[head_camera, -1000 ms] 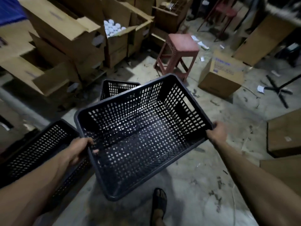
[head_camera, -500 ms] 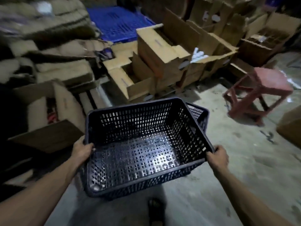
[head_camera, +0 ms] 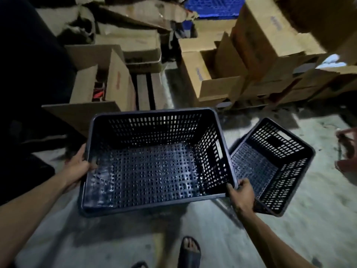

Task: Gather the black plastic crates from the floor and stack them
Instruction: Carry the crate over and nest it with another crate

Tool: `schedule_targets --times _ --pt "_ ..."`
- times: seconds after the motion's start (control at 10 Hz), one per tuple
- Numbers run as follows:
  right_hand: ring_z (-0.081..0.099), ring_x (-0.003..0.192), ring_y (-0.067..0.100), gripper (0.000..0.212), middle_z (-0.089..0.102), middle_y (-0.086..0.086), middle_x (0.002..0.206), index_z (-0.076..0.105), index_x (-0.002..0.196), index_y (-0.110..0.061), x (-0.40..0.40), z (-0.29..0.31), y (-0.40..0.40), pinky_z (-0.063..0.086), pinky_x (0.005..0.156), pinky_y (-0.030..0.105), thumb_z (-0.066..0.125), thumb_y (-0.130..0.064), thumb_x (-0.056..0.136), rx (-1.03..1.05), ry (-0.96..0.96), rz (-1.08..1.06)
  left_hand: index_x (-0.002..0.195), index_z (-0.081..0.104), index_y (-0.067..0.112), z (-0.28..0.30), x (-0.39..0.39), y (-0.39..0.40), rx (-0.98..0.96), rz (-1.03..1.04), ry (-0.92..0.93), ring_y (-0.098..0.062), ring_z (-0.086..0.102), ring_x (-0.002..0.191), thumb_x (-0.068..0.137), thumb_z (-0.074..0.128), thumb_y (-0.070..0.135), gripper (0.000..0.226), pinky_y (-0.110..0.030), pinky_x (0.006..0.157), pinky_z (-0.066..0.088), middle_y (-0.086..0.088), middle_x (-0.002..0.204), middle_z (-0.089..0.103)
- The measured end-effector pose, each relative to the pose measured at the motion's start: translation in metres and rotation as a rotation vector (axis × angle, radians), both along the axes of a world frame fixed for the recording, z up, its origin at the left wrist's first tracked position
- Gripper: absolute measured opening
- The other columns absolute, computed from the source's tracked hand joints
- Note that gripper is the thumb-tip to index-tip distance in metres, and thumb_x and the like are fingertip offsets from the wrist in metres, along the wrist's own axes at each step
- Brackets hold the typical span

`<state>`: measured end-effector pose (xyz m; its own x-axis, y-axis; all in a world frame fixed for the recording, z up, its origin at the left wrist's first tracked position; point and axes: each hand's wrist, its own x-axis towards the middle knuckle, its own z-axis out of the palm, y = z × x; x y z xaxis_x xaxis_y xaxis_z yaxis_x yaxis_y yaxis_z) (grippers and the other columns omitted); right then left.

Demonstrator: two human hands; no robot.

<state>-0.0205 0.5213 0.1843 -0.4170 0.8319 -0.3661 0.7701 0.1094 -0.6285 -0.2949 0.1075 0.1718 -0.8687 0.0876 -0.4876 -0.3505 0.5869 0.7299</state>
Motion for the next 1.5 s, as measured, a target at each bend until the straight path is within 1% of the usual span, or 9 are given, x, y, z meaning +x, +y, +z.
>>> schedule_targets --times 0.1,0.3,0.5,0.6,0.9,1.1,1.3,1.4,1.5 --pt "0.063 0.077 0.035 0.018 0.06 0.014 0.073 0.05 0.08 -0.006 -0.01 -0.014 -0.001 0.052 0.072 0.045 0.068 -0.008 0.08 -0.008 -0.033 0.015 0.12 0.035 0.072 -0.031 0.014 -0.017 -0.079 -0.033 0.003 -0.032 0.061 0.118 0.084 0.062 -0.004 0.089 -0.051 0.096 0.052 -0.009 0.134 0.058" --pt "0.066 0.084 0.03 0.048 0.066 0.009 0.1 0.043 0.122 -0.015 -0.022 -0.007 0.015 0.053 0.082 0.041 0.07 -0.02 0.082 0.055 -0.14 0.286 0.149 -0.004 0.056 -0.035 0.057 -0.008 -0.196 0.034 -0.001 -0.011 0.055 0.1 0.087 0.056 0.001 0.102 -0.026 0.08 0.048 -0.013 0.153 0.04" --pt "0.058 0.081 0.024 0.033 0.067 0.014 0.113 0.052 0.122 -0.008 -0.058 -0.008 0.021 0.042 0.071 0.031 0.056 -0.027 0.095 0.041 -0.2 0.404 0.152 0.013 0.039 -0.022 0.1 0.014 -0.395 0.176 0.099 -0.039 0.065 0.096 0.087 0.059 0.013 0.084 -0.043 0.078 0.054 -0.011 0.119 0.064" --pt "0.063 0.092 0.03 0.034 0.067 0.018 0.119 0.054 0.128 -0.005 -0.064 -0.013 0.017 0.049 0.083 0.038 0.055 -0.015 0.095 0.016 -0.091 0.308 0.151 0.026 0.038 -0.017 0.092 0.017 -0.398 0.245 0.096 -0.03 0.06 0.076 0.085 0.055 0.001 0.081 -0.036 0.067 0.049 -0.011 0.106 0.067" --pt "0.051 0.07 0.019 0.036 0.071 0.015 0.112 0.057 0.13 -0.013 -0.08 -0.022 0.019 0.034 0.058 0.024 0.058 -0.019 0.094 0.127 -0.07 0.254 0.154 0.025 0.034 -0.007 0.078 0.023 -0.373 0.221 0.125 -0.012 0.05 0.057 0.09 0.053 -0.003 0.079 -0.028 0.055 0.045 -0.015 0.117 0.068" --pt "0.038 0.054 -0.003 0.028 0.069 0.012 0.098 0.056 0.123 -0.01 -0.08 -0.025 0.018 0.024 0.048 0.015 0.055 -0.019 0.096 0.192 -0.129 0.288 0.153 0.005 0.04 -0.007 0.073 0.018 -0.264 0.083 -0.019 -0.029 0.055 0.071 0.089 0.044 -0.013 0.091 -0.043 0.059 0.052 -0.019 0.132 0.054" --pt "0.037 0.052 0.005 0.025 0.048 0.001 0.073 0.046 0.114 -0.007 -0.076 -0.022 0.025 0.023 0.046 0.02 0.055 -0.018 0.094 0.229 -0.297 0.436 0.152 -0.009 0.045 -0.004 0.075 0.014 -0.282 0.041 -0.076 -0.032 0.063 0.077 0.085 0.051 -0.013 0.106 -0.04 0.06 0.054 -0.023 0.143 0.047" --pt "0.038 0.053 0.007 0.029 0.041 -0.003 0.068 0.043 0.116 -0.004 -0.077 -0.014 0.029 0.025 0.045 0.02 0.057 -0.014 0.093 0.165 -0.389 0.508 0.152 -0.009 0.042 0.001 0.074 0.015 -0.296 0.01 -0.112 -0.043 0.065 0.103 0.083 0.058 -0.012 0.111 -0.053 0.083 0.056 -0.025 0.135 0.053" --pt "0.048 0.065 0.021 0.033 0.05 0.009 0.085 0.042 0.119 -0.003 -0.078 -0.008 0.034 0.039 0.06 0.027 0.056 -0.015 0.092 0.099 -0.464 0.551 0.154 -0.002 0.035 0.005 0.074 0.019 -0.288 0.0 -0.125 -0.044 0.064 0.107 0.082 0.061 -0.013 0.107 -0.055 0.088 0.055 -0.027 0.135 0.052"
